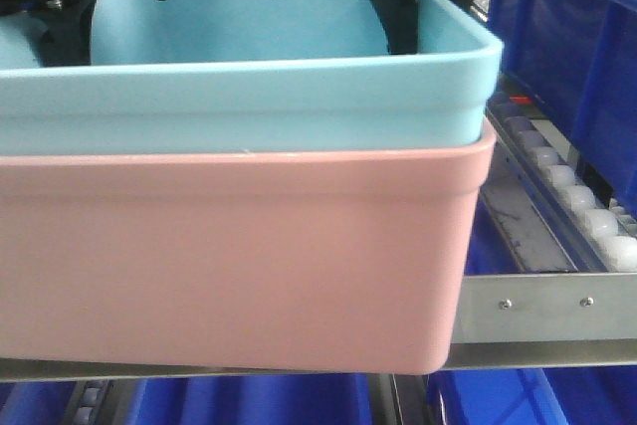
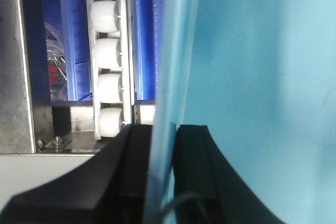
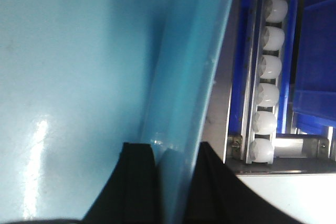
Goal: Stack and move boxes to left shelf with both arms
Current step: 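Lower the stacked bins with both grippers onto the roller-track shelf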
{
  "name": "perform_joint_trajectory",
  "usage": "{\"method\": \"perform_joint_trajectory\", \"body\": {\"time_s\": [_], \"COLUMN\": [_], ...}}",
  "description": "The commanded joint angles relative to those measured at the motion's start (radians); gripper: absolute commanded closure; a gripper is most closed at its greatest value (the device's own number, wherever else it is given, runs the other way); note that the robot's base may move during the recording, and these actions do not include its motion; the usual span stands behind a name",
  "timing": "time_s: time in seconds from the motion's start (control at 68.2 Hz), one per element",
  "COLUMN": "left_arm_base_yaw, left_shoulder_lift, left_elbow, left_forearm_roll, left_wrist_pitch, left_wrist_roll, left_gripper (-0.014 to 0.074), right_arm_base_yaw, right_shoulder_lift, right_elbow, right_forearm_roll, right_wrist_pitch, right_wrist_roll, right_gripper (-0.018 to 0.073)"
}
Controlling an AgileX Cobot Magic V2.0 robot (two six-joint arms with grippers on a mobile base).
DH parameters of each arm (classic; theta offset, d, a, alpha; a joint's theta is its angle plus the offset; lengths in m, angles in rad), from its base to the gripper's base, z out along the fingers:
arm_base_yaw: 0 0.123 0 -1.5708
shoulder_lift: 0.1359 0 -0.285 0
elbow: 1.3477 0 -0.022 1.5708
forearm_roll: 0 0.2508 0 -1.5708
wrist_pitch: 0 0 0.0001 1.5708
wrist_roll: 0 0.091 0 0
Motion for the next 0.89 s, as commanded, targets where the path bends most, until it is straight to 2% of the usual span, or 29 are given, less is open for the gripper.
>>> {"method": "perform_joint_trajectory", "body": {"time_s": [0.0, 0.073, 0.205, 0.293, 0.367, 0.543, 0.704, 0.88], "left_arm_base_yaw": [-0.03, -0.03, -0.03, -0.028, -0.013, 0.076, 0.174, 0.236], "left_shoulder_lift": [-0.046, -0.046, -0.046, -0.046, -0.046, -0.046, -0.036, 0.032], "left_elbow": [-0.054, -0.054, -0.054, -0.054, -0.054, -0.065, -0.062, -0.062], "left_forearm_roll": [-0.069, -0.054, -0.039, 0.009, 0.015, 0.011, 0.006, 0.03], "left_wrist_pitch": [-0.195, -0.262, -0.296, -0.364, -0.397, -0.446, -0.516, -0.625], "left_wrist_roll": [-0.019, -0.019, -0.019, -0.019, -0.019, -0.02, -0.02, -0.02], "left_gripper": [0.0606, 0.0606, 0.0606, 0.0606, 0.0606, 0.0606, 0.0606, 0.0606], "right_arm_base_yaw": [0.025, 0.025, 0.023, 0.007, -0.012, -0.089, -0.158, -0.206], "right_shoulder_lift": [-0.045, -0.045, -0.045, -0.045, -0.045, -0.045, -0.025, 0.07], "right_elbow": [-0.049, -0.049, -0.049, -0.051, -0.051, -0.051, -0.065, -0.153], "right_forearm_roll": [0.031, 0.028, -0.001, -0.006, -0.005, 0.015, 0.075, 0.078], "right_wrist_pitch": [-0.175, -0.179, -0.206, -0.237, -0.258, -0.372, -0.521, -0.55], "right_wrist_roll": [-0.008, -0.009, -0.02, -0.058, -0.081, -0.099, -0.166, -0.226], "right_gripper": [0.0506, 0.0506, 0.0506, 0.0506, 0.0506, 0.0506, 0.0505, 0.0505]}}
